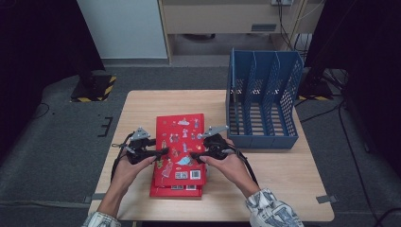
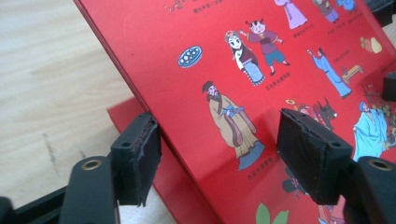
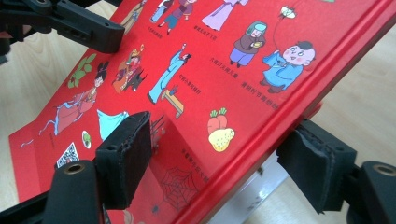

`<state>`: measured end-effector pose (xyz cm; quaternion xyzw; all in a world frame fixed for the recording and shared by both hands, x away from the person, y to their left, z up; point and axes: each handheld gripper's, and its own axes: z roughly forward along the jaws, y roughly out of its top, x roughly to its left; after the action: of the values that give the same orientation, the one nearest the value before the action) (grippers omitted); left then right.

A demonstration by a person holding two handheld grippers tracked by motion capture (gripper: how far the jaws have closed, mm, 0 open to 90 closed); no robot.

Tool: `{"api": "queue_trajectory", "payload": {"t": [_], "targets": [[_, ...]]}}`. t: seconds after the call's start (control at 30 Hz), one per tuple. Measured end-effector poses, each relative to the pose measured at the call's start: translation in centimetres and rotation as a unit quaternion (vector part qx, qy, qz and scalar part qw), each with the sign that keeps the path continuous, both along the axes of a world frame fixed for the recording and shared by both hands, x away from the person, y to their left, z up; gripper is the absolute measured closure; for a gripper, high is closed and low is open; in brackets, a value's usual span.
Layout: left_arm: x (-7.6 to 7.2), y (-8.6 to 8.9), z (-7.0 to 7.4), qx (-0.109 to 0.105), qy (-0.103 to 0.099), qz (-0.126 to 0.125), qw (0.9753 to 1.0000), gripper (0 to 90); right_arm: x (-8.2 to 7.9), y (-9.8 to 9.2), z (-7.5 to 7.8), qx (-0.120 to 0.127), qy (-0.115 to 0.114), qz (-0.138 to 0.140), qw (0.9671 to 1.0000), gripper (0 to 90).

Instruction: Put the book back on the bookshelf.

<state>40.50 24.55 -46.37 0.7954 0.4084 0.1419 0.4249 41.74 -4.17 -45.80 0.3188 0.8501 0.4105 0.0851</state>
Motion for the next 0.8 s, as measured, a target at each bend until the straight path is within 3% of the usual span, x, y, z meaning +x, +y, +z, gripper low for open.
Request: {"api": "queue_trajectory", "payload": {"t": [0.27,0.4,0.5,0.8], "targets": [[-0.1,0.5,1.7,0.009,-0.014,0.008,0.9998,39.8,0.3,0.5,1.8,0.007,-0.023,-0.002,0.9997,32.9],[-0.2,0.7,2.2,0.016,-0.022,0.010,0.9996,43.7,0.6,0.7,2.3,-0.004,-0.029,-0.002,0.9996,33.1],[0.1,1.0,2.3,0.004,-0.024,0.017,0.9996,48.3,0.9,0.9,2.4,-0.008,-0.030,-0.004,0.9995,33.2],[0.4,0.9,3.0,-0.003,-0.033,0.026,0.9991,54.7,1.6,0.9,2.6,-0.014,-0.032,-0.015,0.9992,33.2]]}}
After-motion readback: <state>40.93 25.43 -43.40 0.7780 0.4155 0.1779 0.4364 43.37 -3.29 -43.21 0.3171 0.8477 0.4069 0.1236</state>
